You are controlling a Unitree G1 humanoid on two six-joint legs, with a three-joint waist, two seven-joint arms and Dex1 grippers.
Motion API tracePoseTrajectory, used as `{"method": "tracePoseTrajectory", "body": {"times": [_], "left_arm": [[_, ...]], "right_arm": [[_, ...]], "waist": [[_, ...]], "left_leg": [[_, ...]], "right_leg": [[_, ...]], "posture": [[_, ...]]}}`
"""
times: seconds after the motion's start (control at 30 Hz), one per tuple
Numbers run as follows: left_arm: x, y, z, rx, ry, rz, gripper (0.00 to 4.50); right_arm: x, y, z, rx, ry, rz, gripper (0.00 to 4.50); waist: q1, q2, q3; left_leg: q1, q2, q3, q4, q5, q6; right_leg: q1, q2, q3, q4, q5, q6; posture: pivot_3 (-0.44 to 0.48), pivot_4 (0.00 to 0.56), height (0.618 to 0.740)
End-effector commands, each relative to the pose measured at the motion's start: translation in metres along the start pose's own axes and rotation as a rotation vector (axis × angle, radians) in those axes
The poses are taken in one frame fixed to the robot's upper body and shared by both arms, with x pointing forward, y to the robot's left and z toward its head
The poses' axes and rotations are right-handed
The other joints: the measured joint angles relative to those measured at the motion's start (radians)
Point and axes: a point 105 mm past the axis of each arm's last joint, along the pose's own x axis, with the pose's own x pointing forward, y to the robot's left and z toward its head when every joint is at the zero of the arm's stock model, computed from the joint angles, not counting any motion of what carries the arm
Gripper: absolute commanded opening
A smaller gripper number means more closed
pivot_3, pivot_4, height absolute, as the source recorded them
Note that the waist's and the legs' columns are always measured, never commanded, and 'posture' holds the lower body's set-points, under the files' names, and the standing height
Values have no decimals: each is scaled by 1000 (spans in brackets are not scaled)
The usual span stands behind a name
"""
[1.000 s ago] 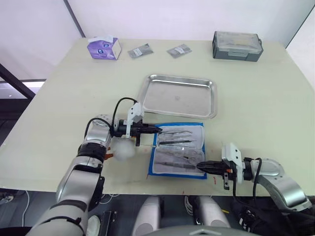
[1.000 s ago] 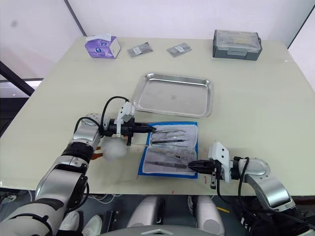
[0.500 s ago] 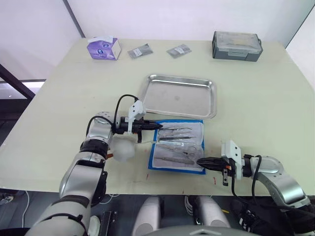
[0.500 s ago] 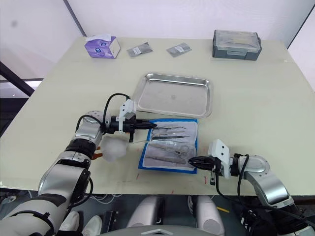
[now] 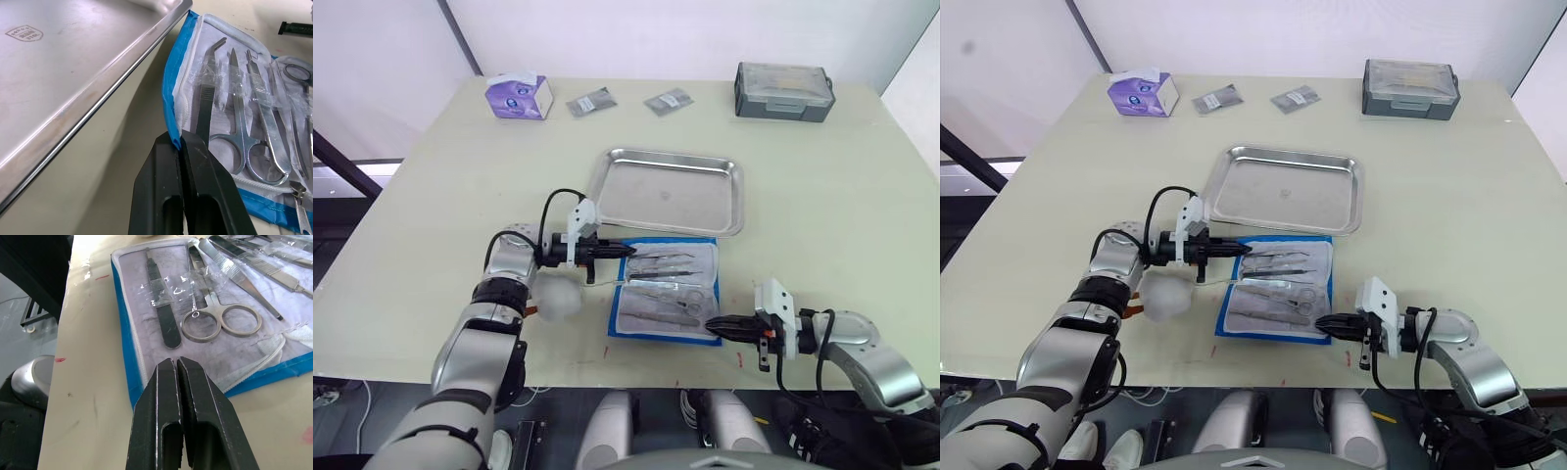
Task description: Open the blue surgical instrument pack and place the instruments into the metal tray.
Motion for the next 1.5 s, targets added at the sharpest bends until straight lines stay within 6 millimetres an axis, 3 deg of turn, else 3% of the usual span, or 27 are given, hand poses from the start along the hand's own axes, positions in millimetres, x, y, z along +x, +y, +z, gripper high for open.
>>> {"method": "tracePoseTrajectory", "body": {"times": [0.03,0.13,0.33,0.67,0.8,0.97,1.1,1.2,1.47,1.5], "left_arm": [[-10,6,0,-2,5,57,829],[-10,8,1,22,-4,82,1737],[-12,5,1,15,-16,73,1737],[-23,4,19,37,-115,87,1737],[-30,1,26,44,-161,82,1798],[-54,-12,40,69,-228,40,1798],[-72,-23,48,72,-263,-2,1798],[-86,-38,55,97,-265,-66,1798],[-90,-64,62,202,-139,-179,1798],[-90,-66,64,214,-127,-190,2045]], "right_arm": [[0,6,9,-9,-25,25,0],[-1,4,10,-26,-24,13,0],[-1,4,10,-30,-21,14,0],[-2,6,18,-3,-60,13,0],[-4,7,25,-4,-89,9,1753],[-13,12,36,-15,-121,7,4436],[-18,13,49,-33,-165,-8,4479],[-19,-1,64,-114,-214,-108,4479],[-8,-24,67,-235,-184,-204,4479],[-6,-24,66,-248,-178,-199,4495]], "waist": [[-1,0,0],[1,0,0],[0,0,0],[1,0,0],[1,0,0],[0,0,0],[1,0,0],[-1,0,0],[3,0,1],[4,0,1]], "left_leg": [[0,0,0,0,0,0],[0,0,0,0,0,0],[0,0,0,0,0,0],[-1,0,-1,0,0,0],[-1,0,-1,0,0,0],[-2,1,-1,0,0,0],[-1,2,-1,0,0,0],[-1,2,-1,-1,0,0],[-2,2,0,-1,0,0],[-2,2,0,-1,0,0]], "right_leg": [[0,0,0,0,0,0],[0,0,0,0,0,0],[0,0,0,0,0,0],[0,0,0,-1,0,0],[0,0,0,-1,0,0],[-1,0,0,-1,0,0],[-1,0,0,-1,0,0],[0,0,0,-1,0,0],[-1,-1,0,-2,0,0],[-1,-1,0,-2,0,0]], "posture": [[0,150,738],[0,150,738],[0,150,738],[0,150,738],[0,150,738],[0,150,738],[0,150,738],[0,150,738],[0,150,738],[0,150,738]]}}
